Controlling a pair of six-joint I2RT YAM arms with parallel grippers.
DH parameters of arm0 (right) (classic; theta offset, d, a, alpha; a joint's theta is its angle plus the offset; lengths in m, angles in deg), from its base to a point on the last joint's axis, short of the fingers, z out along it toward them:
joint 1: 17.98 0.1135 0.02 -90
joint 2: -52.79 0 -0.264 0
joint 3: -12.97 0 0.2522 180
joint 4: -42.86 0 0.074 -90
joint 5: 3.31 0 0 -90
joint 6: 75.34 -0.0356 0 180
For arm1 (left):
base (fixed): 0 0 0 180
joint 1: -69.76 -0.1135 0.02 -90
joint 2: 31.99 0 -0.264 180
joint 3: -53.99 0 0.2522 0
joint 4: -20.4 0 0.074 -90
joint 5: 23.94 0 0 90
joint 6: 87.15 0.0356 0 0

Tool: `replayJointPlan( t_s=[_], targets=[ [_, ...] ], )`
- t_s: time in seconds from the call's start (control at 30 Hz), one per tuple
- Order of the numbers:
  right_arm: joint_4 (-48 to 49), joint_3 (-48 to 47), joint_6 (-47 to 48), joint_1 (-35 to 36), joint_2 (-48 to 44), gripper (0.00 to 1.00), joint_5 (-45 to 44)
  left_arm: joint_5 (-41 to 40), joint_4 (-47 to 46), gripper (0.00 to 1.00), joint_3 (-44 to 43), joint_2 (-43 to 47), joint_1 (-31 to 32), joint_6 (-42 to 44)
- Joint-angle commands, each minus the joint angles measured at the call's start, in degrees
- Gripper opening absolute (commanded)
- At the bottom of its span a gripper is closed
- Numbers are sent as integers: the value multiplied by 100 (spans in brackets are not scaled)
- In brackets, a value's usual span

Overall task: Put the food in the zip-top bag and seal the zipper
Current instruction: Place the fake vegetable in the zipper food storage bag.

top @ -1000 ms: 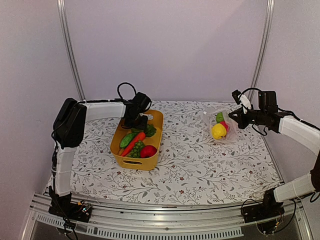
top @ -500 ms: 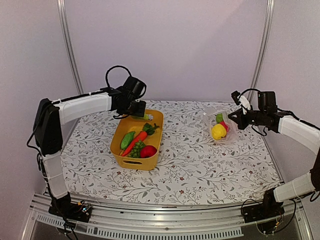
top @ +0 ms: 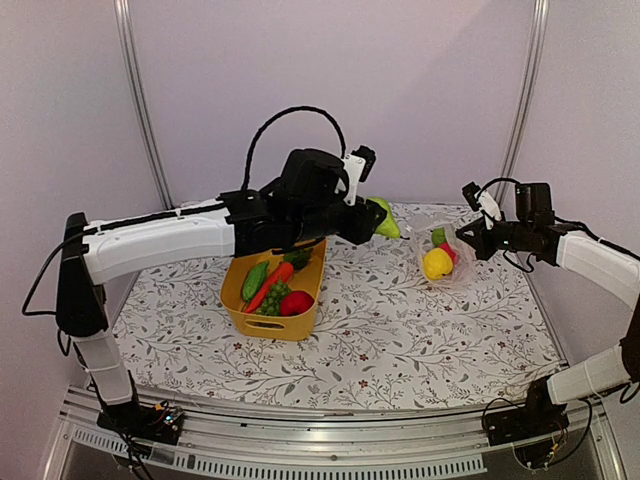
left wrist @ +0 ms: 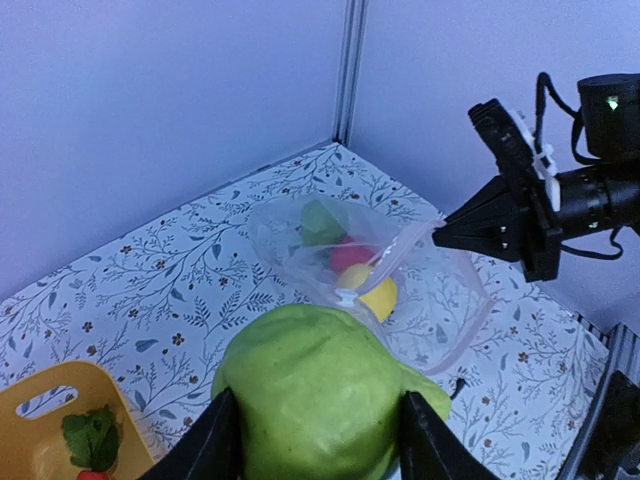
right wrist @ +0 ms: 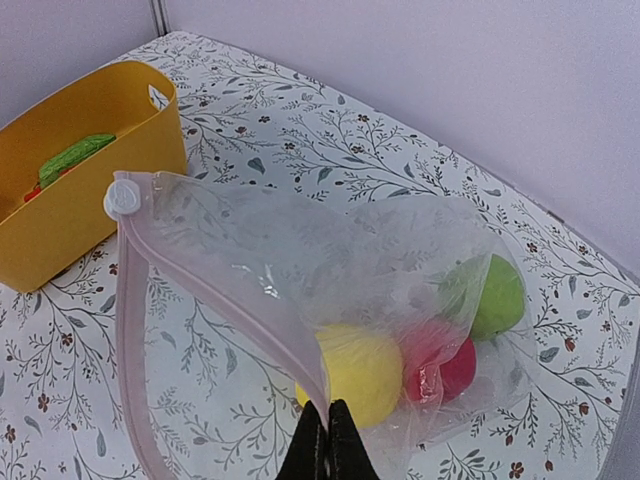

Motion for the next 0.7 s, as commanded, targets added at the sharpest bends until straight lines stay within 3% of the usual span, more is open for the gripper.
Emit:
replayJointPlan(
  t_s=[0.0, 0.4, 0.67],
  targets=[
    [-57, -121, -19, -33, -1, 0, 70, 398, -1030, 46, -98, -257, 304, 272],
    [-77, -130, -66, -34, -69, 0, 151, 1132, -1533, 46, -1348, -1576, 678, 459],
    [-84, -147, -102, -29, -122, 0, 186, 1094, -1470, 45, -1845, -2189, 707, 423]
  ],
)
